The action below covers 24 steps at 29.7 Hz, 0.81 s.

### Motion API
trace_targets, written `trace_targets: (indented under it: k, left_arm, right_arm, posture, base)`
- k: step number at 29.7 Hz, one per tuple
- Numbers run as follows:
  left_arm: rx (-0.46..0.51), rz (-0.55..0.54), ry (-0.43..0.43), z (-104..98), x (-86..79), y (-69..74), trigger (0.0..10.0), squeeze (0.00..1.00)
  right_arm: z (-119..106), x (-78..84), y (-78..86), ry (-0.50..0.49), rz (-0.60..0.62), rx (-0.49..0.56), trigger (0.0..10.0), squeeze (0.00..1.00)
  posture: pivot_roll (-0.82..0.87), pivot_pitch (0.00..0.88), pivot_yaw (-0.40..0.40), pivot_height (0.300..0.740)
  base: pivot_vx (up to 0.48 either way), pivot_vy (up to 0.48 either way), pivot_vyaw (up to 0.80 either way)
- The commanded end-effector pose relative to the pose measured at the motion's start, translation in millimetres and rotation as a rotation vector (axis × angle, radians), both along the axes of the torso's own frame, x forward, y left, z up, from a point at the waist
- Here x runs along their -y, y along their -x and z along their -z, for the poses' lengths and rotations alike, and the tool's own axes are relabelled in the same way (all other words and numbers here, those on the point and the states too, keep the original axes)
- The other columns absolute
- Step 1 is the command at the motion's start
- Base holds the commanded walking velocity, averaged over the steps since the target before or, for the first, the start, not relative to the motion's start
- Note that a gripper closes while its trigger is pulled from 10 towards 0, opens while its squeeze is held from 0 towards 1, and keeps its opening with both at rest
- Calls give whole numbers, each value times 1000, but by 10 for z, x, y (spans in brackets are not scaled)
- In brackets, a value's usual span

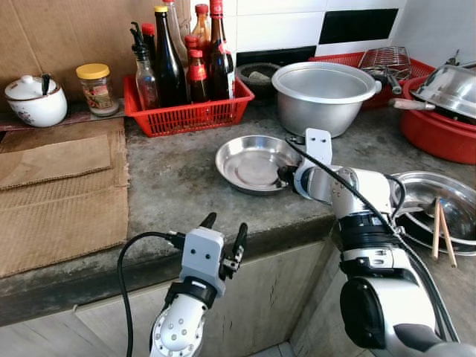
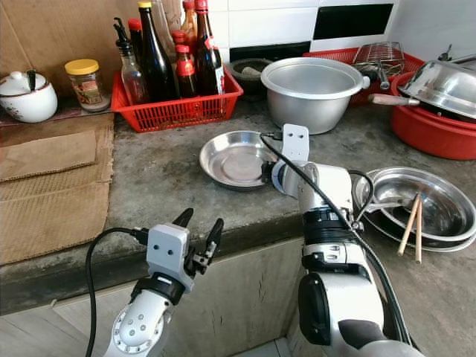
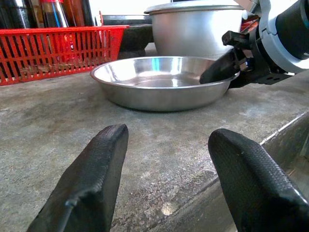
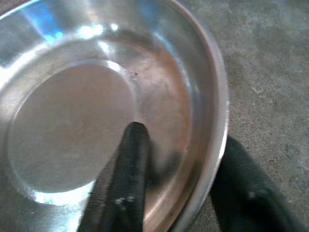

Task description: Kitchen organization

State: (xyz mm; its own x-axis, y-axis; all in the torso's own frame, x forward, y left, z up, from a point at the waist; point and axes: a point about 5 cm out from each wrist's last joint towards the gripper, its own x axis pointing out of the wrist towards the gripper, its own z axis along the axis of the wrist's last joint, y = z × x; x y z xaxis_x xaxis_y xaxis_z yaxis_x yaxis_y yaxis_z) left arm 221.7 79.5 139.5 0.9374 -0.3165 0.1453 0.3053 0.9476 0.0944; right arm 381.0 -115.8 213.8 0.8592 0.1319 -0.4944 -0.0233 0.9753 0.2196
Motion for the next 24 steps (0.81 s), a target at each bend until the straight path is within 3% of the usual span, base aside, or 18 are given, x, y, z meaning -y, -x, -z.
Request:
trace_targets:
  k: [1, 10, 17, 19, 20, 21, 22, 24]
  left_arm:
    - [2, -10, 4, -15, -1, -8, 10000, 0]
    - [2, -12, 4, -15, 0, -9, 10000, 0]
    - [2, -12, 1, -12, 0, -11, 10000, 0]
    - [2, -12, 0, -9, -1, -11, 10000, 0]
    - [2, -12, 1, -7, -3, -10, 10000, 0]
    - [2, -12, 1, -7, -3, -10, 10000, 0]
    - [3, -11, 0, -7, -4, -10, 10000, 0]
    - [3, -11, 0, -7, -4, -10, 10000, 0]
  right_arm:
    - [1, -53, -1, -17, -13, -28, 0, 0]
    - [8, -50, 1, -103, 23, -50, 0, 0]
    - [-14, -99, 26, -332, 81, -50, 0, 0]
    - [-49, -105, 32, -394, 99, -5, 0, 0]
    - [-100, -103, 42, -435, 115, 82, 0, 0]
    - [-100, -103, 42, -435, 115, 82, 0, 0]
    - [-144, -107, 76, -461, 121, 170, 0, 0]
    - [-149, -113, 94, -469, 120, 188, 0, 0]
  posture:
    - [38, 66, -67, 740]
    - [38, 65, -66, 740]
    - [40, 63, -70, 740]
    - [43, 56, -69, 740]
    - [45, 53, -68, 740]
    - [45, 53, -68, 740]
    - [46, 50, -66, 740]
    - [46, 50, -66, 740]
  base:
    - [0, 0, 0]
    - [0, 0, 0]
    - [0, 0, 0]
    - [0, 0, 0]
    - [0, 0, 0]
    - [0, 0, 0]
    - [0, 0, 0]
    - [0, 0, 0]
